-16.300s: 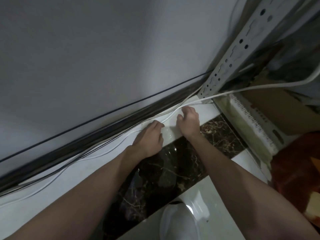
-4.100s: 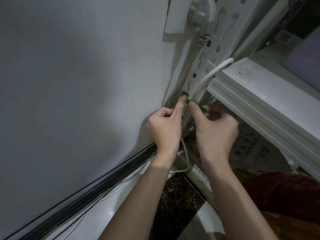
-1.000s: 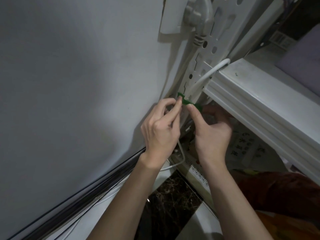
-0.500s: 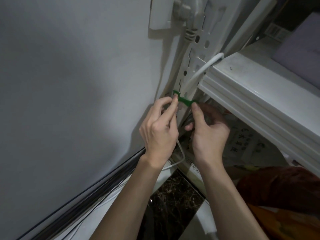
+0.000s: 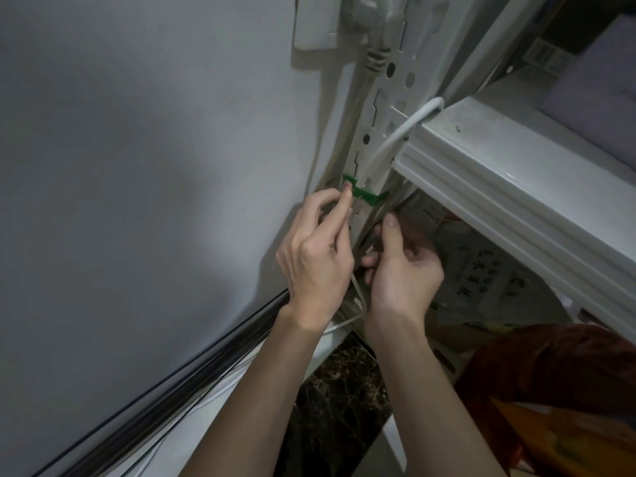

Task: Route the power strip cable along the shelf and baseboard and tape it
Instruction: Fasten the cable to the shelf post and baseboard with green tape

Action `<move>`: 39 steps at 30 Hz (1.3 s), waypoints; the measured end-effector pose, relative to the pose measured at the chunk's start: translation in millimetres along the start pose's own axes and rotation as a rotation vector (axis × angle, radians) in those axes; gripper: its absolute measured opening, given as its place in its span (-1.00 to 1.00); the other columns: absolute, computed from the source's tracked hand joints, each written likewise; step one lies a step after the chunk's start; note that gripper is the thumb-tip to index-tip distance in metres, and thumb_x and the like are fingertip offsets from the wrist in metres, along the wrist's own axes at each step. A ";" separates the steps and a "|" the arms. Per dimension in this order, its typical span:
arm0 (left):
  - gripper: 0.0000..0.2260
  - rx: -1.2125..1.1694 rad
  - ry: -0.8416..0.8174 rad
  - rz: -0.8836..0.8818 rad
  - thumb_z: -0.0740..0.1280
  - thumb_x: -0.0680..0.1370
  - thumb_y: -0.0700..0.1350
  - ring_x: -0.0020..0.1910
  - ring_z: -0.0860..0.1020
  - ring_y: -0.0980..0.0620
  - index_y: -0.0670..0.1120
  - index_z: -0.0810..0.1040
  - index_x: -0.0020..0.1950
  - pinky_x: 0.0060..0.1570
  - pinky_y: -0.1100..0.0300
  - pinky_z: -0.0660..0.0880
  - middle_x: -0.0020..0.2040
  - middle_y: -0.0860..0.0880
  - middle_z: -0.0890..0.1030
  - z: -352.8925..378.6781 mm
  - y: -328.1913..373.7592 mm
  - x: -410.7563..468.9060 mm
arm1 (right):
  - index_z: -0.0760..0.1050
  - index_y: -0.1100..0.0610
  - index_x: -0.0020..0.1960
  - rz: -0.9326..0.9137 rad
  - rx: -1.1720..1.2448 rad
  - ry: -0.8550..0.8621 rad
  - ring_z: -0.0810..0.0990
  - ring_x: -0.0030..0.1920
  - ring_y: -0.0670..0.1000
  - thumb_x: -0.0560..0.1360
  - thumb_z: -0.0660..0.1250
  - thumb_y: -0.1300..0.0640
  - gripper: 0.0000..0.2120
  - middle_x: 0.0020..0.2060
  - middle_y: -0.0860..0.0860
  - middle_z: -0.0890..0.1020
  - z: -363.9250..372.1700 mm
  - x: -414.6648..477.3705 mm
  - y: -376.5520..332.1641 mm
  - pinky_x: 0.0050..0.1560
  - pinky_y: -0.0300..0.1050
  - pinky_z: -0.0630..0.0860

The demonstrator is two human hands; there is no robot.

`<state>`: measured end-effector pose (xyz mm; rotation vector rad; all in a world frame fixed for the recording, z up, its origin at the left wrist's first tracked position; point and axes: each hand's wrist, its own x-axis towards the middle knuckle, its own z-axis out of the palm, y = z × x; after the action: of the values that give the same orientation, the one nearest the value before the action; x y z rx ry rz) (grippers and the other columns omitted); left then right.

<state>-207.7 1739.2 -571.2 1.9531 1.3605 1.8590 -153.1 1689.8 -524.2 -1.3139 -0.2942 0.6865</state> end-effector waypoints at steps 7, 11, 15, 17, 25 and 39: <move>-0.76 0.016 -0.041 0.038 0.41 0.60 -0.23 -0.04 0.60 0.08 -0.10 0.67 0.26 -0.22 0.18 0.54 0.05 -0.02 0.66 -2.8 -3.9 0.7 | 0.66 -0.01 0.21 -0.325 -0.277 -0.035 0.59 -0.30 0.05 0.56 0.43 0.11 -0.77 0.08 -0.05 0.59 -4.9 -11.0 8.3 -0.18 -0.06 0.67; -0.75 0.018 -0.040 0.036 0.42 0.60 -0.23 -0.03 0.60 0.08 -0.09 0.67 0.27 -0.24 0.12 0.56 0.07 -0.02 0.66 -2.9 -4.2 1.7 | 0.60 -0.02 0.28 -0.324 -0.284 -0.063 0.69 -0.09 0.07 0.59 0.39 0.11 -0.73 0.19 0.02 0.54 2.0 -8.2 6.3 0.01 0.03 0.68; -0.72 0.014 -0.036 0.039 0.45 0.57 -0.25 -0.05 0.58 0.11 -0.09 0.67 0.27 -0.29 0.18 0.55 0.08 -0.03 0.65 -0.9 -4.4 -1.2 | 0.53 -0.07 0.28 -0.349 -0.297 -0.119 0.67 0.11 0.13 0.61 0.35 0.16 -0.72 0.22 0.03 0.50 6.0 -8.1 6.9 0.14 0.07 0.64; -0.70 -0.006 -0.032 0.025 0.46 0.56 -0.26 -0.05 0.57 0.12 -0.09 0.66 0.29 -0.30 0.19 0.55 0.09 -0.04 0.64 0.8 -4.2 -3.0 | 0.53 -0.09 0.26 -0.353 -0.297 -0.135 0.66 0.12 0.13 0.61 0.35 0.17 -0.73 0.22 0.03 0.50 6.7 -7.0 6.4 0.16 0.06 0.64; -0.63 -0.034 -0.105 -0.007 0.40 0.60 -0.25 0.01 0.53 0.10 -0.14 0.55 0.41 -0.28 0.21 0.52 0.11 -0.10 0.58 1.6 -2.0 -3.9 | 0.57 -0.19 0.12 -0.378 -0.272 -0.136 0.69 0.07 0.02 0.54 0.46 0.17 -0.72 0.21 0.11 0.58 7.2 -1.2 5.8 0.10 -0.09 0.66; -0.70 -0.032 -0.042 0.027 0.43 0.60 -0.21 -0.03 0.61 0.09 -0.12 0.62 0.34 -0.18 0.30 0.51 0.03 -0.01 0.64 2.4 -12.1 0.8 | 0.72 0.10 0.02 -0.607 -0.454 0.103 0.54 -0.36 -0.18 0.40 0.57 -0.09 -0.69 -0.42 -0.47 0.54 15.9 13.4 6.5 -0.09 0.13 0.61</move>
<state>-211.9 1748.0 -578.8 1.9926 1.2912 1.8293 -153.7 1711.2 -528.6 -1.5737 -0.7588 0.0322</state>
